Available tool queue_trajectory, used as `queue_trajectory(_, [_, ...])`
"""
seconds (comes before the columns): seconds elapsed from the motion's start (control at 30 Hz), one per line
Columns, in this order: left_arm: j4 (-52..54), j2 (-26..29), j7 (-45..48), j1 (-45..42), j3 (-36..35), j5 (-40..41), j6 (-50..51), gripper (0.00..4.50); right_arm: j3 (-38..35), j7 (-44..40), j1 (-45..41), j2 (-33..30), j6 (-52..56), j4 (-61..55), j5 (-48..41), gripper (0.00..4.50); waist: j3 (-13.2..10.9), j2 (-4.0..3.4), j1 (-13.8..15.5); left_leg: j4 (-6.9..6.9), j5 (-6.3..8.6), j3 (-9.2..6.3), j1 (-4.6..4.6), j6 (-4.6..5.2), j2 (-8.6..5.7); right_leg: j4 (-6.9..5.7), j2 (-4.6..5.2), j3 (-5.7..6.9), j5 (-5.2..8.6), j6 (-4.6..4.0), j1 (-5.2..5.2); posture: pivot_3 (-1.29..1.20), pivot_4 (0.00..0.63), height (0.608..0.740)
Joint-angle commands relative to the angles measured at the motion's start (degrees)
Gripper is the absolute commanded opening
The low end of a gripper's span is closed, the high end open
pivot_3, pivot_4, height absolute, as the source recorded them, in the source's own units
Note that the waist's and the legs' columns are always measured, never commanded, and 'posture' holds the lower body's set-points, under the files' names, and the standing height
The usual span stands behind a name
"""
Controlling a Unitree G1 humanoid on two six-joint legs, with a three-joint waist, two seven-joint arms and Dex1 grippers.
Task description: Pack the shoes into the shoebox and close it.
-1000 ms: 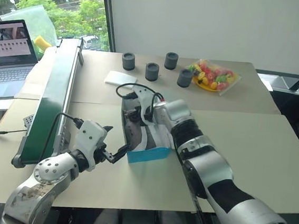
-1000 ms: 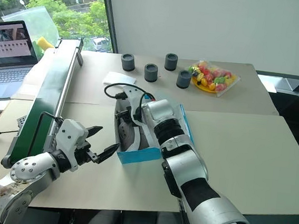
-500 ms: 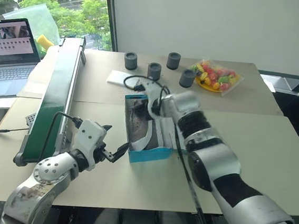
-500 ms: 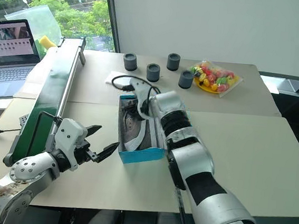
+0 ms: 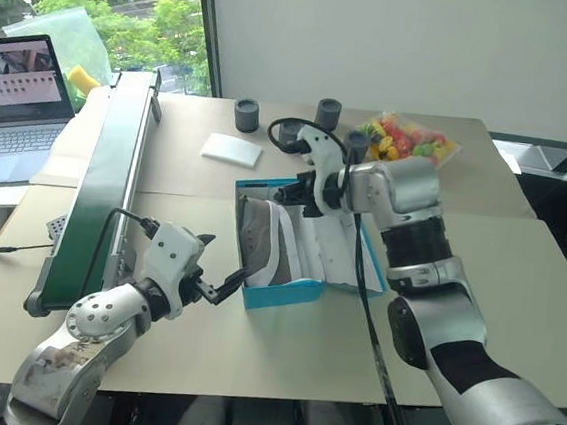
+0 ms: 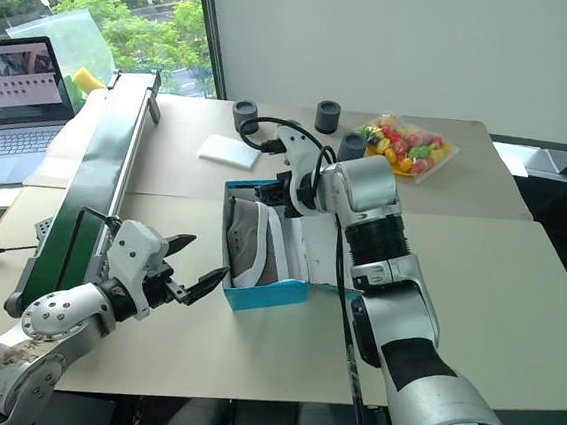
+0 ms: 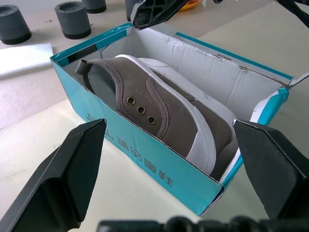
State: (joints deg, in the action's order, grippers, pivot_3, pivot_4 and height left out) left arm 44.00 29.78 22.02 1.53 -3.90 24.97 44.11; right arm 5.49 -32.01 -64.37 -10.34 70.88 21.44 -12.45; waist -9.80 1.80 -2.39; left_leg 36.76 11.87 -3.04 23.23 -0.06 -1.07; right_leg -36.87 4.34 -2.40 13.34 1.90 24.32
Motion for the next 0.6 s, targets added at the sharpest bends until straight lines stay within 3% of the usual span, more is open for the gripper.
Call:
queue_trajectory(0.03, [1.57,0.22,-0.10,-0.03,-0.44,0.15,-0.51,4.50,-2.32,0.93,3.29,-1.77,1.31,-7.75,-1.67,0.03,0.00,0.00,0.03,0.00,0.00,-0.01,0.01,0.00,0.00,0.00,0.01,0.01,0.00,0.00,0.00,0.00,0.150,0.740])
queue_trajectory(0.17, [2.36,0.28,-0.40,1.05,-0.72,0.00,-0.54,4.50,-12.37,-8.64,7.78,-10.63,10.12,-22.88,-14.29,0.03,-0.07,-0.03,0.40,0.00,0.00,-0.01,0.05,0.00,0.02,0.01,0.02,-0.01,0.00,0.01,0.02,0.00,0.150,0.740])
queue_trajectory(0.4, [1.58,0.86,1.75,1.14,-0.18,0.80,-1.57,4.50,-20.82,-26.11,18.98,-29.11,18.87,-41.21,-36.68,0.03,-0.10,-0.06,1.12,0.04,0.04,0.00,-0.02,0.08,0.01,0.18,-0.01,0.08,0.06,0.07,-0.21,0.00,0.150,0.740])
queue_trajectory(0.5, [0.56,1.54,3.57,-0.04,0.14,1.12,-1.83,4.50,-14.49,-31.32,36.37,-38.68,14.21,-51.70,-38.73,0.03,-0.07,-0.02,1.43,0.08,0.04,0.03,-0.07,0.08,0.02,0.19,-0.02,0.09,0.07,0.09,-0.33,0.00,0.150,0.740])
queue_trajectory(0.6, [0.40,2.28,4.47,-0.61,-0.32,1.68,-1.54,4.50,-5.75,-25.85,44.87,-41.29,5.89,-53.28,-30.53,0.03,-0.03,0.02,1.32,0.10,0.05,0.06,-0.12,0.08,0.03,0.20,-0.01,0.09,0.14,0.15,-0.39,0.00,0.150,0.740])
